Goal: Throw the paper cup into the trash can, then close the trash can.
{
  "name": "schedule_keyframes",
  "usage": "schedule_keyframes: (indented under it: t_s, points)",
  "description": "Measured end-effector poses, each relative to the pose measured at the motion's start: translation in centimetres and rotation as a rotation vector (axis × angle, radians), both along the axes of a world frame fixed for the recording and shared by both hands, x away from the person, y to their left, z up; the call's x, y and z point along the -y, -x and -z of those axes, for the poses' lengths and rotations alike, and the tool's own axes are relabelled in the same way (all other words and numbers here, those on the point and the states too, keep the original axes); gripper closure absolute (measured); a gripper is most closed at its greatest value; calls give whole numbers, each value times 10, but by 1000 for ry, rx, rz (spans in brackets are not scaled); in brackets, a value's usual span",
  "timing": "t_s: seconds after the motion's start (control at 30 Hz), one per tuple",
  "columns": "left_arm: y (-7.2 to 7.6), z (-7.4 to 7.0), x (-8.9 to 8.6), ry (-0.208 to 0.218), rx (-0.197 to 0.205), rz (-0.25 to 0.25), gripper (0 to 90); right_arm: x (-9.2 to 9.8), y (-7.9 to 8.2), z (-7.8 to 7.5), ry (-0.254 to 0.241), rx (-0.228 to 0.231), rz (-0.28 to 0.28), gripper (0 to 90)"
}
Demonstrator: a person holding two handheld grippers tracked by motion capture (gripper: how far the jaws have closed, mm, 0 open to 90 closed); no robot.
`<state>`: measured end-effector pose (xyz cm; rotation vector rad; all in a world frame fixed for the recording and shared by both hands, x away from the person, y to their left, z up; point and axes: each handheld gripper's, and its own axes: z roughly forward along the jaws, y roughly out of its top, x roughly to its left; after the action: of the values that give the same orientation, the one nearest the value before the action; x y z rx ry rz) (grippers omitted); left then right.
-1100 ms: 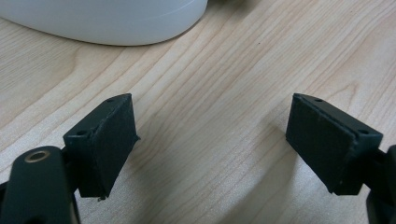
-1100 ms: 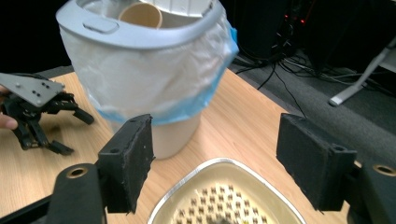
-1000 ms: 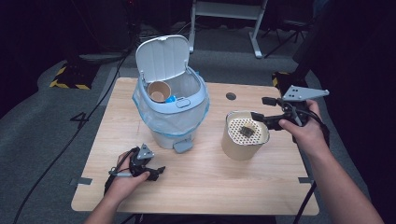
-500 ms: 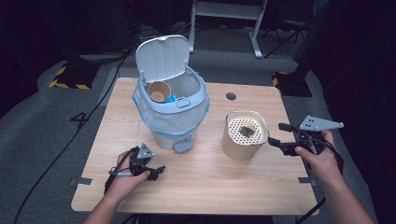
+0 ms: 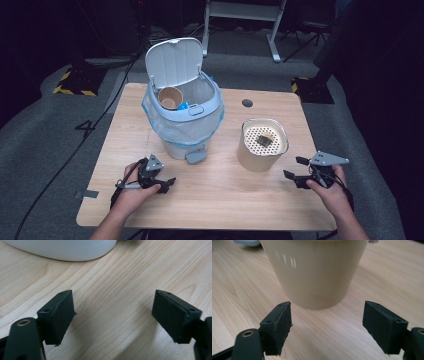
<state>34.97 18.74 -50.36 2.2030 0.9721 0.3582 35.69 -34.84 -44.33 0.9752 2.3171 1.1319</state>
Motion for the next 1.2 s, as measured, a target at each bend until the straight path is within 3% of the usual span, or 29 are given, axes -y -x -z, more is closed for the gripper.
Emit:
schedule_keyframes:
  t_s: [0.2, 0.43, 0.47, 0.83, 0.93, 1.1, 1.2]
  points:
    - [0, -3, -4, -4, 10, -39, 261, -3, 0, 36, 53, -51, 39, 210]
    - [3, -6, -8, 24, 15, -48, 264, -4, 0, 55, 63, -69, 52, 192]
    - [3, -7, -10, 18, 11, -40, 265, -3, -1, 60, 63, -68, 58, 155]
    - [6, -6, -10, 36, -2, -45, 252, -1, -2, 61, 46, -90, 62, 151]
    - [6, -8, -10, 73, -2, -51, 235, -1, -2, 61, 46, -90, 62, 151]
    - [6, -25, -19, 143, 13, -42, 221, -2, -2, 61, 46, -89, 65, 151]
    - [6, -37, -25, 156, 36, -38, 221, -2, -1, 61, 46, -89, 72, 151]
